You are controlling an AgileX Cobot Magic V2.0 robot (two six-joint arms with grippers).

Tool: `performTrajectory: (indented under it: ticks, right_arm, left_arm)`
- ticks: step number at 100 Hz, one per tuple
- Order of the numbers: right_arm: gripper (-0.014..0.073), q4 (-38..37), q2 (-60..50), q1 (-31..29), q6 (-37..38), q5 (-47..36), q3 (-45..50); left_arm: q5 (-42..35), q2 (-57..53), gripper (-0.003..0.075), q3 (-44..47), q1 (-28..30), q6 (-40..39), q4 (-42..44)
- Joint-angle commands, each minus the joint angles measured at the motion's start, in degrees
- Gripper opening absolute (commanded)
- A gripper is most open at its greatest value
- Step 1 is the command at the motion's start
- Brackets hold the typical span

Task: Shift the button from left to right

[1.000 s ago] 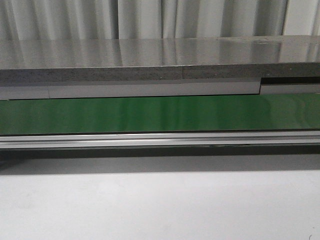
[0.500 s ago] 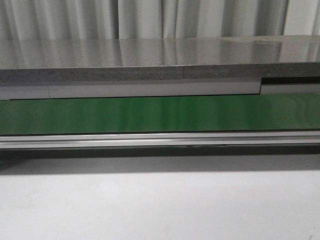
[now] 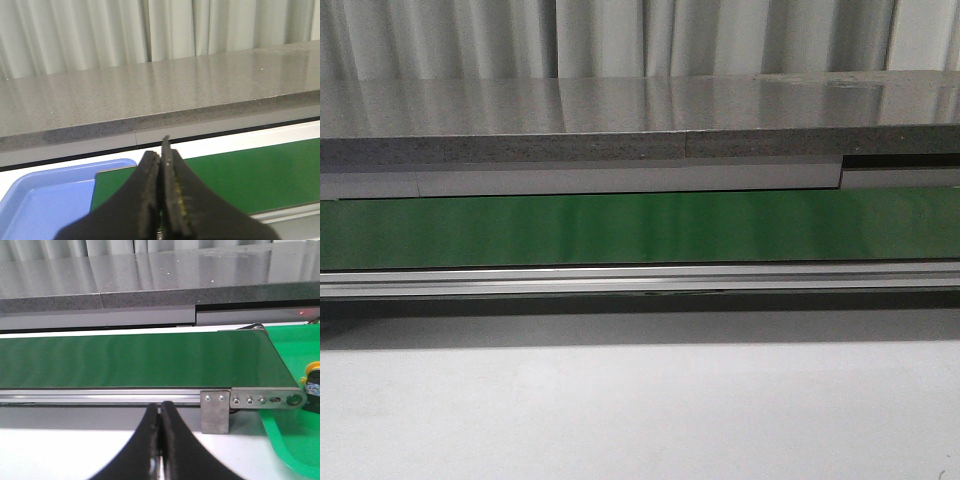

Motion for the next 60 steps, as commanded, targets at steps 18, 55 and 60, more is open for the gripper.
performTrajectory:
  ticks: [18,55,60]
  right_arm:
    - [-0.0067,-0.59,-0.9,0.18,-0.12,-5.04,-1.08]
    - [-0.0067,-0.59,-0.9,0.18,-0.12,-5.01,-1.08]
    - [-0.0067,-0.59,-0.9,0.18,-0.12,-5.01,-1.08]
  left_arm:
    - [-4.58,0.58,-0.0019,-1.6,-0.48,-0.22,-0.53]
    - [-11.07,-0.26,-0.0019,1.43,0.59,-7.1,6.18]
    - [-12.95,-0.9,-0.0019,2.94,1.25,-11.0,8.81]
